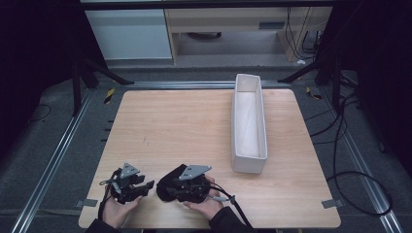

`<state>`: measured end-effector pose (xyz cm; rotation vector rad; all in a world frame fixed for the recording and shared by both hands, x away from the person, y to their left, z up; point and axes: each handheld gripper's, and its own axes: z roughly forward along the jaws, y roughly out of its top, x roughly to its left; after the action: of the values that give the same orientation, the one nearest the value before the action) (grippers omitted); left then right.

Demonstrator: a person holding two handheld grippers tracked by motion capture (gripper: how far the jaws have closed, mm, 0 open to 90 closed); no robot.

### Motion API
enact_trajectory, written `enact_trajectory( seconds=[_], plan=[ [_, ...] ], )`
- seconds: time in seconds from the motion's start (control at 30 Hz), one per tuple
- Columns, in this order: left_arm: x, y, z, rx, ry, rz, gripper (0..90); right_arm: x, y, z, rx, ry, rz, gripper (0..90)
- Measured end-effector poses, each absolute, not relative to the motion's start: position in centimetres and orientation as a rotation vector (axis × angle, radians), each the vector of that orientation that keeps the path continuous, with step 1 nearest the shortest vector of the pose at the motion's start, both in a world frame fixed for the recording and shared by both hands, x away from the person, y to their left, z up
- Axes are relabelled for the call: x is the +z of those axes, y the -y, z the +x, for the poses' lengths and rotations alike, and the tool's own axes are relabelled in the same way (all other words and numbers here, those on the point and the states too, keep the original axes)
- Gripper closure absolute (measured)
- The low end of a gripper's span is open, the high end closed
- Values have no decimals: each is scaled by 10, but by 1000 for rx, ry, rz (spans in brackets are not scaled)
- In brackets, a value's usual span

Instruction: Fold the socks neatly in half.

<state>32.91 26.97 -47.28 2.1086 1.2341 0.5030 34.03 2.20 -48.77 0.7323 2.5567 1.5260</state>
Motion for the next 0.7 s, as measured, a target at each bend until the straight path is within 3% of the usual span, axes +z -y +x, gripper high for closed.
enact_trajectory(
  seconds=[0.17, 0.37, 0.7],
  plan=[
    [-472, -269, 329, 505, -1230, 2092, 522, -474, -6, 343, 1594, -2481, 770, 592],
    [-468, -262, 330, 508, -1208, 2072, 499, -494, -7, 351, 1405, -2502, 829, 607],
    [-467, -235, 338, 459, -1152, 2081, 429, -503, -8, 347, 1395, -2523, 801, 536]
  ],
)
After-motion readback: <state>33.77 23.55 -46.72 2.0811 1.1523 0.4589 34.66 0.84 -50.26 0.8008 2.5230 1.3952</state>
